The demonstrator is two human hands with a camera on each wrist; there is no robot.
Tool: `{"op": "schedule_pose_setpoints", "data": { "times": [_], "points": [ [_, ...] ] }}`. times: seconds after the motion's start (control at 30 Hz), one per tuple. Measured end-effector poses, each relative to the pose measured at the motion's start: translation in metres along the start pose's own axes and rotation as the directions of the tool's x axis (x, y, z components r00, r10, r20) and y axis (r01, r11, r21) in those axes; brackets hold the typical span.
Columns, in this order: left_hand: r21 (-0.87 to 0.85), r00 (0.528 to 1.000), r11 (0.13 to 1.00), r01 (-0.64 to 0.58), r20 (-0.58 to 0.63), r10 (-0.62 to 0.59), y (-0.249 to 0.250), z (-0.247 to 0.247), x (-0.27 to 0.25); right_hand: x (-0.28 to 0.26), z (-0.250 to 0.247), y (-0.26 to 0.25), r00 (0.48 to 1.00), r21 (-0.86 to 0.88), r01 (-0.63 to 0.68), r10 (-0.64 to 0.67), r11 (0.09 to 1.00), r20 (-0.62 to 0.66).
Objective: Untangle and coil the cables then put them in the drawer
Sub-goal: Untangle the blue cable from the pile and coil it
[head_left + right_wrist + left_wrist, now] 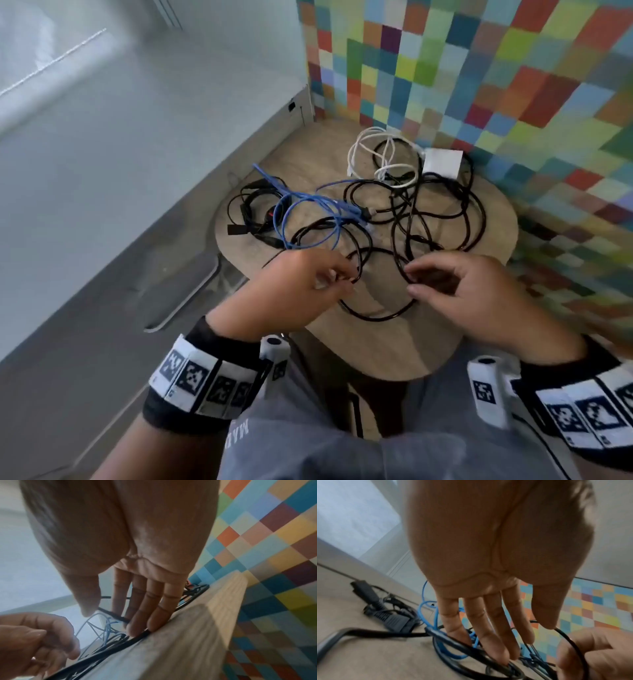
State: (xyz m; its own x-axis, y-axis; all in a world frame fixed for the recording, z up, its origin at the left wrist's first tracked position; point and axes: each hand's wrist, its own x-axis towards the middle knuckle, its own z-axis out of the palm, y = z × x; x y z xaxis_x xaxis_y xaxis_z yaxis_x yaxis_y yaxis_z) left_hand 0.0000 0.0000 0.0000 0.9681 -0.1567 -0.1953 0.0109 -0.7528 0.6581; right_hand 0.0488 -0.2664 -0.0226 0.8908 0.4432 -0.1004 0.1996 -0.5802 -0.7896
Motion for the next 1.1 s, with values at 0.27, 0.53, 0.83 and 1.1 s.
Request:
{"op": "schedule_pose_setpoints", "data": {
  "times": [0.27, 0.53, 0.83, 1.1],
  "points": [
    [0.138, 0.979, 0.989, -0.055, -0.186, 0.080, -0.012, 0.031, -0.043, -0.033, 0.031, 0.006, 0.997, -0.249, 0.058, -0.043, 0.967, 0.063],
    [0.071, 0.897, 0.992, 0.107, -0.437, -0.066, -0.007, 0.035, -0.037, -0.055, 0.038, 0.010, 0.989, -0.115, 0.099, -0.085, 0.988, 0.123],
    [0.205, 0.900, 0.936, 0.285, -0.392, -0.188, -0.016, 0.008, 0.013, -0.055, 0.039, 0.017, 0.977, -0.038, 0.157, -0.150, 0.987, 0.154],
    [0.264, 0.783, 0.891, 0.370, -0.605, -0.146, -0.021, 0.017, 0.012, -0.054, 0.043, 0.022, 0.976, -0.042, 0.187, -0.181, 0.981, 0.124]
  ]
}}
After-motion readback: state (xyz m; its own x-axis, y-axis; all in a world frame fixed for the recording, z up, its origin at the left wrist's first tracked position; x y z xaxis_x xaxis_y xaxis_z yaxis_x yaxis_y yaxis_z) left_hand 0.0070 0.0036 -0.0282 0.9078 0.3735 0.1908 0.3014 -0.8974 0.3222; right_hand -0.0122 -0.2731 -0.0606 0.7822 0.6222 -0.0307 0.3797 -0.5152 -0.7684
